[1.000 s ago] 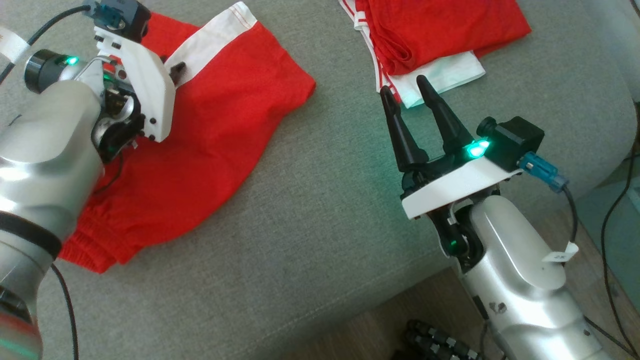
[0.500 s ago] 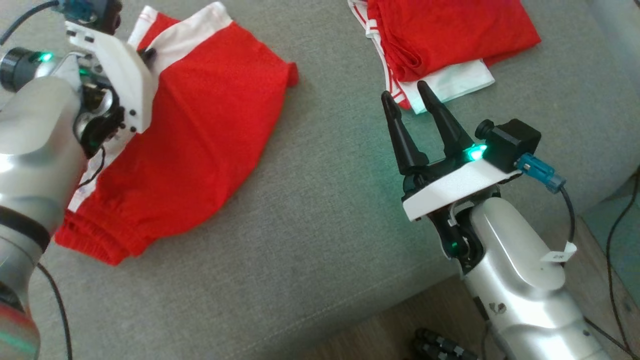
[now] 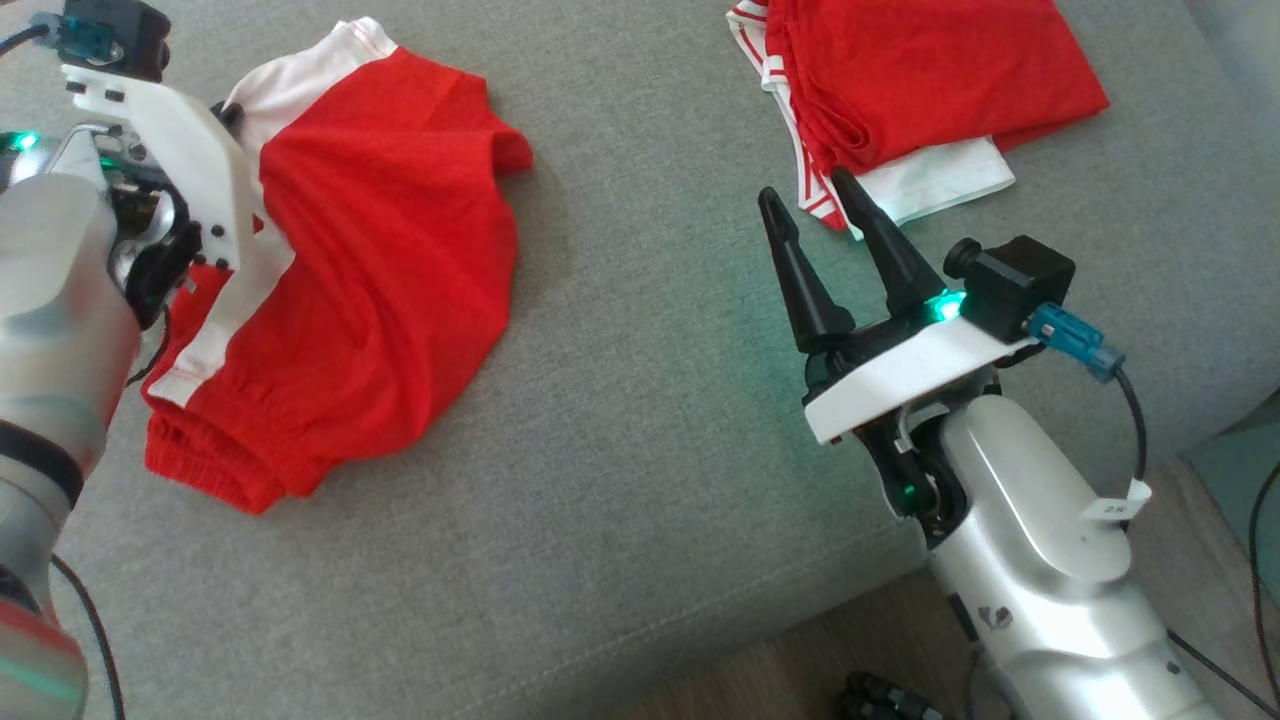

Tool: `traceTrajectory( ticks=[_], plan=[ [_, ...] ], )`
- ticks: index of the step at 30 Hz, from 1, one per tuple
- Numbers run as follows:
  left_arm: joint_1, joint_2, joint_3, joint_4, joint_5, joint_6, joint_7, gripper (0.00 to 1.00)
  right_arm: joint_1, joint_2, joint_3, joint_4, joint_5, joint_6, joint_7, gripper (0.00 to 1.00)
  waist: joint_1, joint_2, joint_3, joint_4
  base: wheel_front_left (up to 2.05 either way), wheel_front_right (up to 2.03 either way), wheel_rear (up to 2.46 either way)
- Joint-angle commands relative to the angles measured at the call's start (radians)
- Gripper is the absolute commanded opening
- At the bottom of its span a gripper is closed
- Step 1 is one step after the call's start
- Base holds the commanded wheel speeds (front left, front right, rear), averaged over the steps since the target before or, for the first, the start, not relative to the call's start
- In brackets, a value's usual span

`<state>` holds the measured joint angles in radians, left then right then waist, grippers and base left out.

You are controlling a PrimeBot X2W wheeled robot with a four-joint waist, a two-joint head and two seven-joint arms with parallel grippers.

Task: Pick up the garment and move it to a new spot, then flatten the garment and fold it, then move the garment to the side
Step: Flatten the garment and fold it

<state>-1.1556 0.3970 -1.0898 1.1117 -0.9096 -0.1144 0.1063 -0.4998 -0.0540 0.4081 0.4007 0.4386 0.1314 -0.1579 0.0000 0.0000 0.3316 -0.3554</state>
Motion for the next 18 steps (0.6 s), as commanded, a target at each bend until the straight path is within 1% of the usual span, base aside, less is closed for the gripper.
traceTrajectory(
  ticks=[1, 7, 8, 9, 16, 18],
  plan=[
    [-0.073, 0.022, 0.032, -0.001, -0.009, 0.003, -0.016, 0.00, 0.007, 0.004, 0.010, -0.037, -0.003, -0.001, 0.001, 1.00, 0.0000, 0.0000, 0.001, 0.000, 0.00, 0.00, 0.00],
    [-0.088, 0.009, 0.031, 0.036, -0.002, 0.016, -0.053, 0.00, 0.008, 0.004, 0.015, -0.048, 0.000, -0.001, 0.005, 1.00, 0.0000, 0.0000, 0.017, -0.001, 0.00, 0.00, 0.00],
    [-0.084, 0.001, 0.022, 0.048, 0.003, 0.014, -0.051, 0.39, 0.006, 0.004, 0.017, -0.049, 0.002, -0.001, 0.006, 1.00, 0.0000, 0.0000, 0.021, -0.002, 0.00, 0.00, 0.00],
    [-0.082, -0.004, 0.020, 0.054, 0.003, 0.013, -0.051, 1.00, 0.006, 0.004, 0.016, -0.049, 0.001, -0.001, 0.006, 1.00, 0.0000, 0.0000, 0.021, -0.001, 0.00, 0.00, 0.00],
    [-0.092, -0.036, 0.039, 0.070, -0.013, 0.017, -0.116, 1.00, 0.006, 0.004, -0.006, -0.041, -0.009, -0.001, 0.008, 1.00, 0.0000, 0.0000, 0.008, 0.036, 0.00, 0.00, 0.00],
    [-0.096, -0.046, 0.052, 0.067, -0.022, 0.017, -0.156, 1.00, 0.007, 0.004, -0.020, -0.037, -0.013, -0.001, 0.010, 1.00, 0.0000, 0.0000, -0.007, 0.059, 0.00, 0.00, 0.00]
  ],
)
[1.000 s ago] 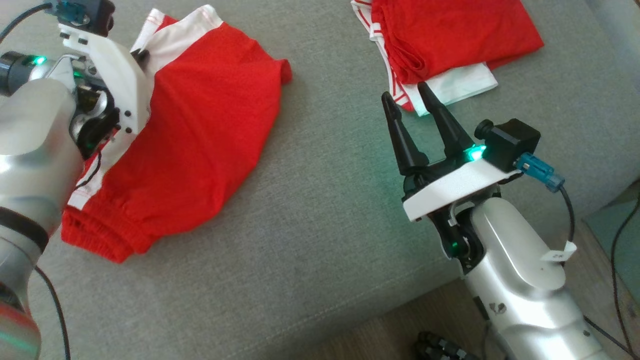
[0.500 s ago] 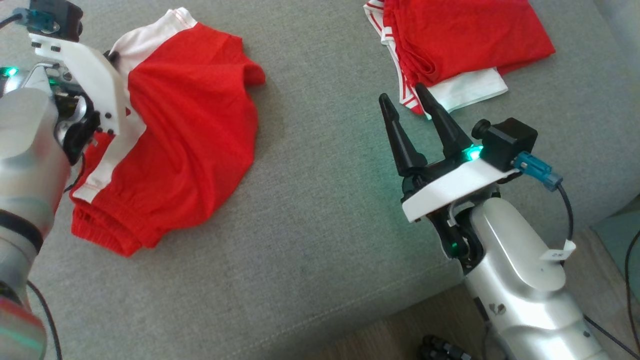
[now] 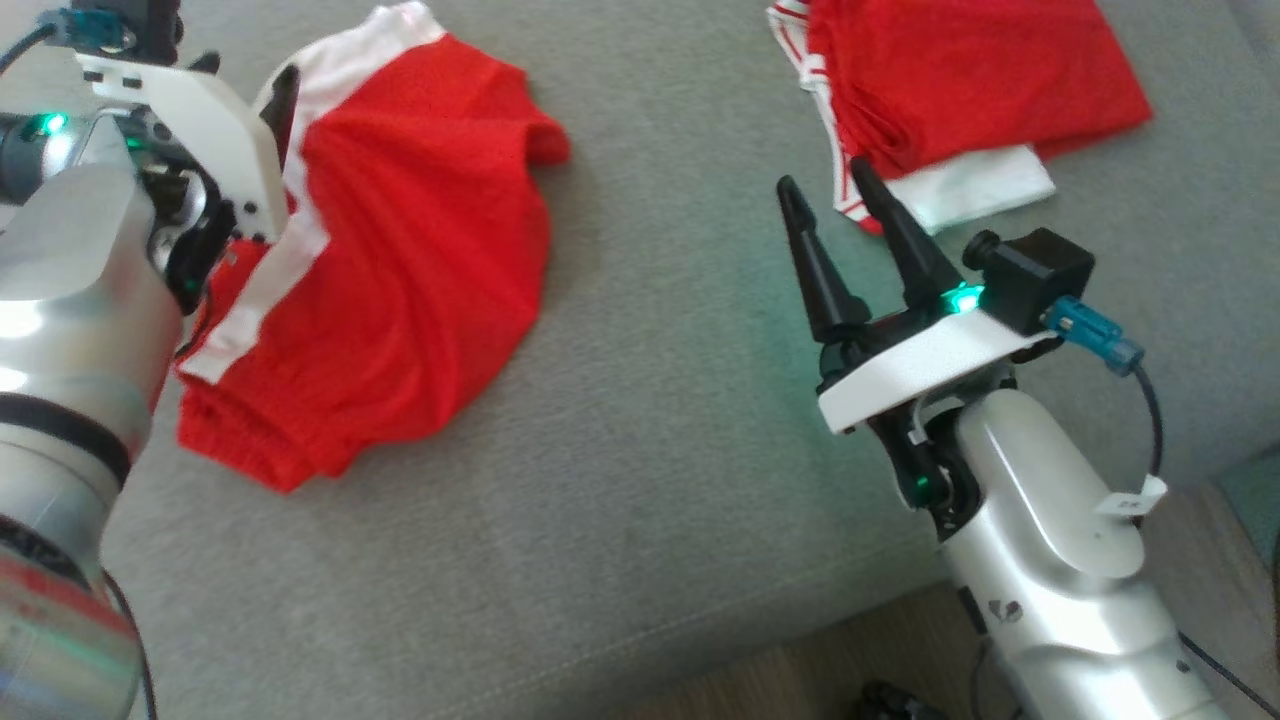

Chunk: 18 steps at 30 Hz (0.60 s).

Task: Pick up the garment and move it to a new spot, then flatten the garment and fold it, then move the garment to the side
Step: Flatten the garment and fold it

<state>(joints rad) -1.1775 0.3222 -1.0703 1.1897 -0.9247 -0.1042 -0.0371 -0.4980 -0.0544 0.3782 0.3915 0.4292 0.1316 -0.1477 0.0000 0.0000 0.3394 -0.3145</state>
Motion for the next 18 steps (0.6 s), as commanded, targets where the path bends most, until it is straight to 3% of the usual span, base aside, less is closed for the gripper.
traceTrajectory(
  ticks=[1, 7, 12, 18],
  plan=[
    [-0.074, 0.023, 0.043, -0.014, -0.015, 0.007, -0.037, 1.00, 0.006, 0.004, 0.003, -0.026, -0.005, -0.001, 0.002, 1.00, 0.0000, 0.0000, -0.023, 0.032, 0.00, 0.00, 0.00],
    [-0.040, -0.003, 0.104, -0.065, -0.062, 0.000, -0.188, 1.00, 0.027, 0.003, -0.073, -0.020, -0.039, -0.001, 0.024, 1.00, 0.0000, 0.0000, -0.086, 0.140, 0.00, 0.00, 0.00],
    [0.061, 0.008, 0.185, -0.196, -0.074, 0.009, -0.223, 1.00, 0.071, -0.023, -0.129, -0.039, -0.081, -0.001, 0.041, 1.00, 0.0000, 0.0000, -0.151, 0.245, 0.00, 0.00, 0.00],
    [0.364, 0.051, 0.405, -0.560, 0.039, 0.121, -0.224, 1.00, 0.167, -0.051, -0.207, -0.072, -0.120, -0.001, 0.048, 1.00, 0.0000, 0.0000, -0.221, 0.351, 0.00, 0.00, 0.00]
  ],
)
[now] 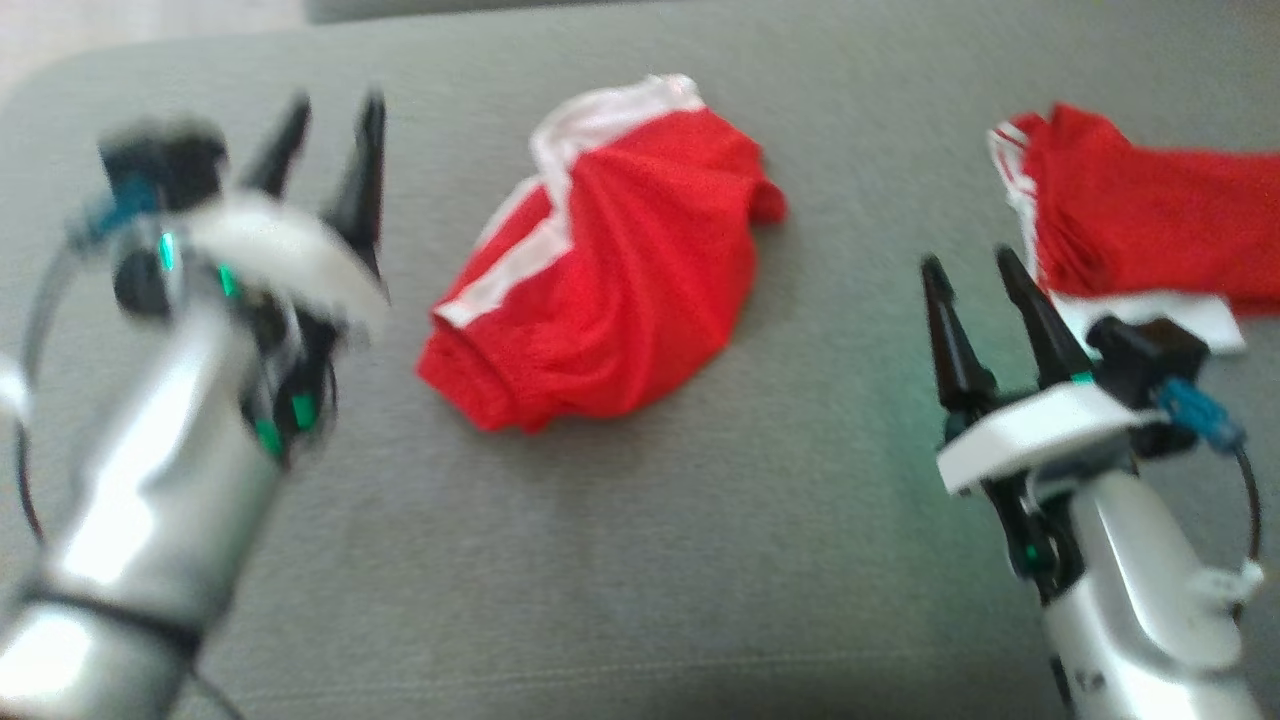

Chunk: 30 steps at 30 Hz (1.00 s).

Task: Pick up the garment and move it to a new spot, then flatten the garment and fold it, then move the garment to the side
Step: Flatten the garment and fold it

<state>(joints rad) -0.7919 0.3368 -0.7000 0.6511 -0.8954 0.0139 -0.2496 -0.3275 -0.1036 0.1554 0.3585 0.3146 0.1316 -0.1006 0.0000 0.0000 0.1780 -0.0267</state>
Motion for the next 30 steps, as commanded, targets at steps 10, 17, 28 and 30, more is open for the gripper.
traceTrajectory(
  ticks=[10, 17, 28, 30],
  plan=[
    [0.543, -0.089, 0.336, -0.482, 0.302, 0.111, -0.012, 1.00, 0.132, 0.002, -0.054, -0.109, -0.052, -0.001, 0.006, 1.00, 0.0000, 0.0000, -0.110, 0.127, 0.00, 0.00, 0.00],
    [0.611, -0.188, 0.426, -0.502, 0.412, 0.033, -0.012, 1.00, 0.115, 0.019, -0.084, -0.126, -0.003, -0.001, 0.073, 1.00, 0.0000, 0.0000, -0.086, 0.155, 0.00, 0.00, 0.00],
    [0.583, -0.268, 0.461, -0.450, 0.491, -0.054, -0.012, 1.00, -0.062, 0.049, -0.165, -0.008, 0.199, -0.001, 0.260, 1.00, 0.0000, 0.0000, 0.010, 0.237, 0.00, 0.00, 0.00],
    [0.576, -0.276, 0.460, -0.443, 0.500, -0.066, -0.012, 1.00, -0.109, 0.050, -0.193, 0.038, 0.209, -0.001, 0.284, 1.00, 0.0000, 0.0000, 0.030, 0.258, 0.00, 0.00, 0.00]
  ],
)
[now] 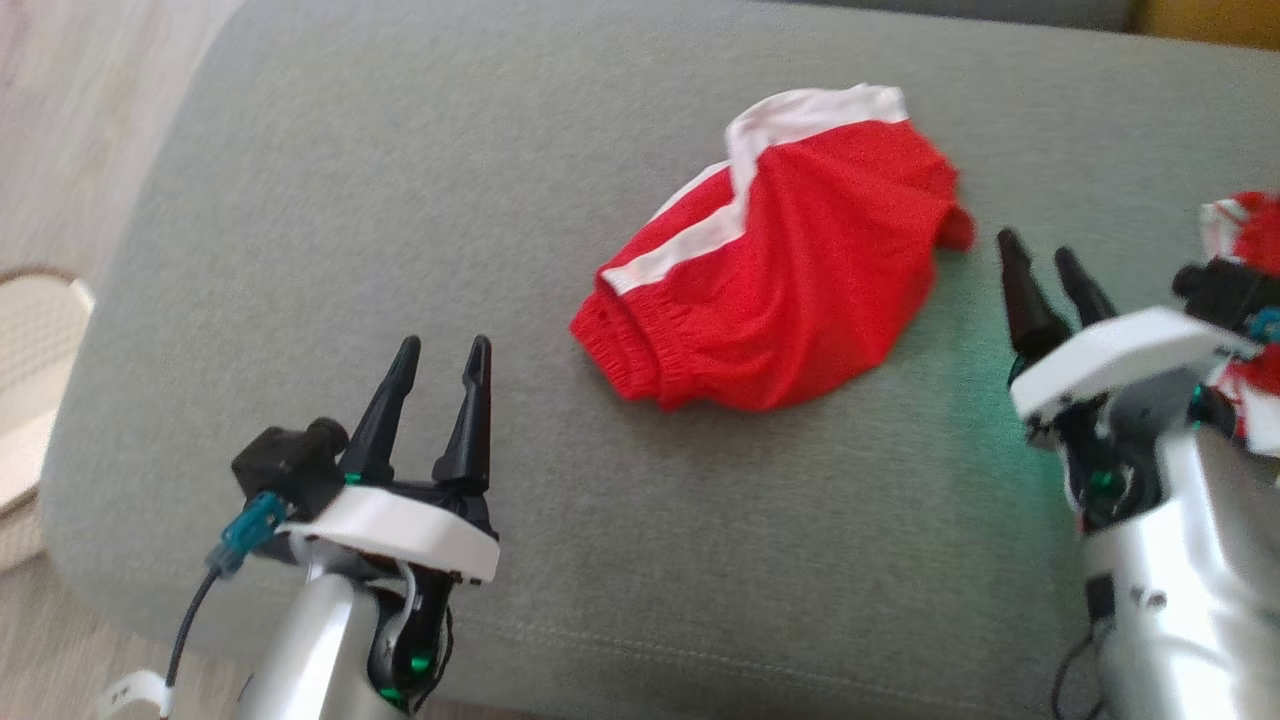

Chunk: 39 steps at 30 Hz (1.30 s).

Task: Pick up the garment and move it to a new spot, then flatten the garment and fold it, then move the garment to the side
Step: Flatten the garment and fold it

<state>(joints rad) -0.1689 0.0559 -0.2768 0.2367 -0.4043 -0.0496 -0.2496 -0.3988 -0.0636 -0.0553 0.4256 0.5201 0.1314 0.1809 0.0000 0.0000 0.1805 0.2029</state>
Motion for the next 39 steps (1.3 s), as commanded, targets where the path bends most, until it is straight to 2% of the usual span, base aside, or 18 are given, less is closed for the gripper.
traceTrajectory(
  ticks=[1, 6, 12, 20, 25, 26, 27, 28, 39],
  plan=[
    [-0.052, 0.002, 0.034, -0.027, 0.013, -0.008, -0.012, 1.00, -0.063, 0.011, 0.004, -0.005, 0.003, -0.001, 0.012, 1.00, 0.0000, 0.0000, 0.036, 0.040, 0.00, 0.00, 0.00],
    [-0.072, -0.005, 0.018, -0.028, 0.019, -0.023, -0.012, 1.00, -0.176, 0.012, -0.077, 0.121, -0.031, -0.001, 0.034, 1.00, 0.0000, 0.0000, 0.074, 0.093, 0.00, 0.00, 0.00],
    [-0.090, -0.005, -0.021, -0.045, -0.022, -0.011, -0.012, 1.00, -0.287, -0.013, -0.126, 0.271, -0.143, -0.001, 0.048, 1.00, 0.0000, 0.0000, 0.106, 0.140, 0.00, 0.00, 0.00],
    [-0.098, -0.006, -0.053, -0.054, -0.046, 0.005, -0.012, 1.00, -0.399, -0.048, -0.186, 0.446, -0.282, -0.001, 0.029, 1.00, 0.0000, 0.0000, 0.127, 0.175, 0.00, 0.00, 0.00],
    [-0.104, -0.006, -0.069, -0.056, -0.059, 0.013, -0.012, 1.00, -0.455, -0.055, -0.185, 0.525, -0.322, -0.001, 0.019, 1.00, 0.0000, 0.0000, 0.140, 0.186, 0.00, 0.00, 0.00],
    [-0.105, -0.006, -0.071, -0.057, -0.060, 0.015, -0.012, 1.00, -0.463, -0.055, -0.180, 0.537, -0.323, -0.001, 0.018, 0.93, 0.0000, 0.0000, 0.142, 0.186, 0.00, 0.00, 0.00],
    [-0.105, -0.006, -0.073, -0.057, -0.062, 0.017, -0.012, 1.00, -0.469, -0.057, -0.171, 0.545, -0.326, -0.001, 0.012, 0.32, 0.0000, 0.0000, 0.143, 0.186, 0.00, 0.00, 0.00],
    [-0.105, -0.006, -0.073, -0.056, -0.063, 0.019, -0.012, 1.00, -0.474, -0.059, -0.159, 0.551, -0.331, -0.001, 0.002, 0.00, 0.0000, 0.0000, 0.143, 0.185, 0.00, 0.00, 0.00],
    [-0.098, -0.006, -0.071, -0.037, -0.068, 0.018, -0.012, 1.00, -0.467, -0.066, -0.112, 0.575, -0.290, -0.001, -0.147, 0.00, 0.0000, 0.0000, 0.091, 0.106, 0.00, 0.00, 0.00]
  ],
)
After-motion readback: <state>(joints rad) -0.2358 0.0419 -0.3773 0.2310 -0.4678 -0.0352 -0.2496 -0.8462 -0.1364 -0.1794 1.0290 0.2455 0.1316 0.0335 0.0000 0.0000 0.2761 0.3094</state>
